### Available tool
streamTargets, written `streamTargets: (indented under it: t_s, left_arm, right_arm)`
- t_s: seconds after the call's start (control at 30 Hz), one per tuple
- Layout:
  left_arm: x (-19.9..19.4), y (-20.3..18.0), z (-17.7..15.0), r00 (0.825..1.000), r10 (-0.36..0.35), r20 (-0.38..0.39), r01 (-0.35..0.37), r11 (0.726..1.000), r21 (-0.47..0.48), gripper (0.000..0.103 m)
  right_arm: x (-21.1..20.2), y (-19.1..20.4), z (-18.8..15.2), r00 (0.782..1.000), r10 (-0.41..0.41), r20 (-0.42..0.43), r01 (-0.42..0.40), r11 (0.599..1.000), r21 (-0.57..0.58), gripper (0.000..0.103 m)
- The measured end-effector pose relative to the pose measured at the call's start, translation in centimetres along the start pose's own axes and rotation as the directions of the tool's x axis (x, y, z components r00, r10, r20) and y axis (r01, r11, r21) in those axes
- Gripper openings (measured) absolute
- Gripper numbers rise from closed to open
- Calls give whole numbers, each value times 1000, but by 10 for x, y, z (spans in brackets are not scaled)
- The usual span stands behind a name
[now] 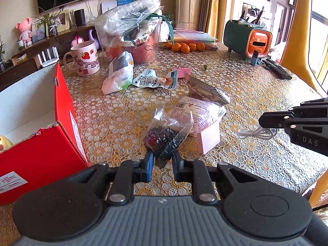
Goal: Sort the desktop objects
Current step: 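Lift and carry the fruit bag and white cable with both tools over the red box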
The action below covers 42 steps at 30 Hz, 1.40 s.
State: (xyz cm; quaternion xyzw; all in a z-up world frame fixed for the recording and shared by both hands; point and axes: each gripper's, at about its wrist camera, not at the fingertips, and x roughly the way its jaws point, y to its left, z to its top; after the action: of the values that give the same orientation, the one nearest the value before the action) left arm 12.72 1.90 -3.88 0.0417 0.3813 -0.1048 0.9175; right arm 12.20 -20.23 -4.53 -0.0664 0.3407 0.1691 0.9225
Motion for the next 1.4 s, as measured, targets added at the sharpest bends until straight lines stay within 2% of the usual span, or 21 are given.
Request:
streamTargets:
  t_s: [0.4,0.7,1.07,1.4]
  left_arm:
    - [-33,7,10,1000,-23,19,23,1000,-14,18]
    - [-64,30,27,998,26,51,-25,1000,-13,18]
    - [-98,101,39,984,159,81,-153,985,-78,18]
    - [-106,179,31,964,267,20,-263,958,-115,18]
  right_arm:
    - [-31,10,32,995,39,92,-37,999,-22,2]
    - [-44,42,77,980,101,172,-80,989,-125,2]
    - [-37,114,136,943,236,237,-169,948,-271,2]
    - [-9,180,165,918,340,206,-262,907,-331,2]
